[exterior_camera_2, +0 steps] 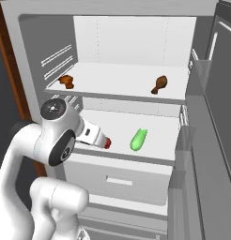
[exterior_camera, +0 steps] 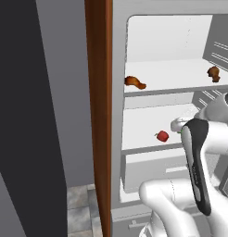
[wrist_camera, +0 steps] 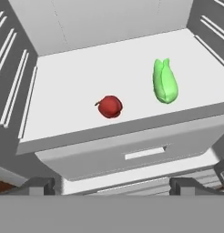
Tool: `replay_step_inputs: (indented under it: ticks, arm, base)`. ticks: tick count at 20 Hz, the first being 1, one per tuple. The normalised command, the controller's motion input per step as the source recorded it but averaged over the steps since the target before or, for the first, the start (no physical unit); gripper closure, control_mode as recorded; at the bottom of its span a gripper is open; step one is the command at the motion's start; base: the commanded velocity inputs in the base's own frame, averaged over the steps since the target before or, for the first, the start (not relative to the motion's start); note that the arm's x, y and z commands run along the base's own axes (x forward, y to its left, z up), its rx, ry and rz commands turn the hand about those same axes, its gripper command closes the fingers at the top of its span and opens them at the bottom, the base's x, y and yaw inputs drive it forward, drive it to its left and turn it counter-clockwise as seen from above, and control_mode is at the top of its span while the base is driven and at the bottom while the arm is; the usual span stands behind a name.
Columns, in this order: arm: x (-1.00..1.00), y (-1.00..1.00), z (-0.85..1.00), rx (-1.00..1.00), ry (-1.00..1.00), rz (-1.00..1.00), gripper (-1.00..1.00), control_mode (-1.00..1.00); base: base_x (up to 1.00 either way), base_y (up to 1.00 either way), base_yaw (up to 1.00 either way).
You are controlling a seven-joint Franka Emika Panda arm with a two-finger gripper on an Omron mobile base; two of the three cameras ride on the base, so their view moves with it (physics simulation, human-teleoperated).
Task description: Gather the bell pepper and corn from the fridge and place them on a tray on the dining counter. Then gather the chicken drumsticks from the fridge and place them on the other tray.
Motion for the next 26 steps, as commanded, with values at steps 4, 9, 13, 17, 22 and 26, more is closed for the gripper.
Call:
replay_step_inputs:
  ticks: [4, 9, 13, 17, 22, 26]
  arm:
    - [0.22, 0.00, -0.32, -0.05, 0.14, 0.12, -1.00, -1.00]
    - [0.19, 0.00, -0.37, -0.04, -0.01, 0.20, -1.00, -1.00]
    - [0.17, 0.00, -0.48, -0.03, -0.12, 0.17, -1.00, -1.00]
    - [0.37, 0.00, -0.26, 0.00, -0.06, 0.02, -1.00, -1.00]
    - [0.44, 0.00, -0.24, 0.00, -0.03, 0.00, -1.00, -1.00]
    - [0.46, -0.01, -0.11, 0.00, 0.05, 0.00, -1.00, -1.00]
  base:
    - [0.00, 0.00, 0.00]
    - [0.00, 0.00, 0.00]
    - [0.00, 0.00, 0.00]
    - [0.00, 0.00, 0.00]
    - [0.00, 0.00, 0.00]
    - [0.00, 0.00, 0.00]
